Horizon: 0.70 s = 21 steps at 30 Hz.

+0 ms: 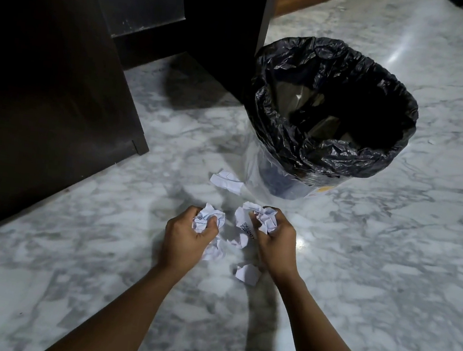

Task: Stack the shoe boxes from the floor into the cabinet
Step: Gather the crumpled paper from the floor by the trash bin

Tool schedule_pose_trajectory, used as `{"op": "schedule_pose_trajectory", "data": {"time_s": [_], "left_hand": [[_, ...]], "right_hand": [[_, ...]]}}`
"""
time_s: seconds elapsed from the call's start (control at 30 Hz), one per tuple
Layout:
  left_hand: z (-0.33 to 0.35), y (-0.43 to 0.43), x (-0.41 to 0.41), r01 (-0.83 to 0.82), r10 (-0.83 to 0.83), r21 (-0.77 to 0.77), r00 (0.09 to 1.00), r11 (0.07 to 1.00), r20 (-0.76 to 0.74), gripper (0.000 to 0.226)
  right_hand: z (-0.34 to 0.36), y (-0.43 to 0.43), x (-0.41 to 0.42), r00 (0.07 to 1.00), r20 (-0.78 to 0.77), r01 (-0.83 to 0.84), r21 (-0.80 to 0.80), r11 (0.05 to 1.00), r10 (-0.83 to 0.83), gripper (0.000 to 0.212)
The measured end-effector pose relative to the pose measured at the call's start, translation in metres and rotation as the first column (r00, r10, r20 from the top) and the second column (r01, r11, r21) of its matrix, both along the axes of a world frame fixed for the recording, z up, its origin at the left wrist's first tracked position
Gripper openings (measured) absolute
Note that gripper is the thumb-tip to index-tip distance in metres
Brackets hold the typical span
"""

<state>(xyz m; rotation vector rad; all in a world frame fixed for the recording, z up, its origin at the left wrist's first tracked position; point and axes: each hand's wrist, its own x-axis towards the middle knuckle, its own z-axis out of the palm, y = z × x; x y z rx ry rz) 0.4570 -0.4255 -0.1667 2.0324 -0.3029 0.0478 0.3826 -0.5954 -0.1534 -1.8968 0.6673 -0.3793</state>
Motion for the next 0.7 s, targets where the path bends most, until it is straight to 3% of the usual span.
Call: {"op": "schedule_pose_trajectory", "data": {"time_s": [0.17, 0.3, 0.5, 0.7], "left_hand": [[0.005, -0.005, 0.003, -0.033, 0.031, -0.033, 0.998, 0.999, -0.061, 0.031], [0.026, -0.004, -0.002, -0.048, 0.042, -0.046, 0.991, 0.998, -0.126, 0.013], [0.101, -0.005, -0.007, -0.027, 0.019, -0.131, 0.998, 0.991, -0.063, 0.008], [0.198, -0.009, -0.014, 0.012, -0.01, -0.217, 1.0, 0.976, 0.008, 0.032]], "right_hand": [[0.01, 0.01, 0.004, 0.999, 0.041, 0.018, 0.105, 0.994, -0.022, 0.006], [0.03, 0.022, -0.004, 0.994, 0.099, 0.033, 0.159, 0.987, -0.049, 0.007], [0.104, 0.031, -0.008, 0.976, 0.214, -0.001, 0.146, 0.989, -0.031, 0.011], [0.198, 0.033, -0.024, 0.949, 0.314, -0.02, 0.083, 0.996, -0.007, 0.002]]}}
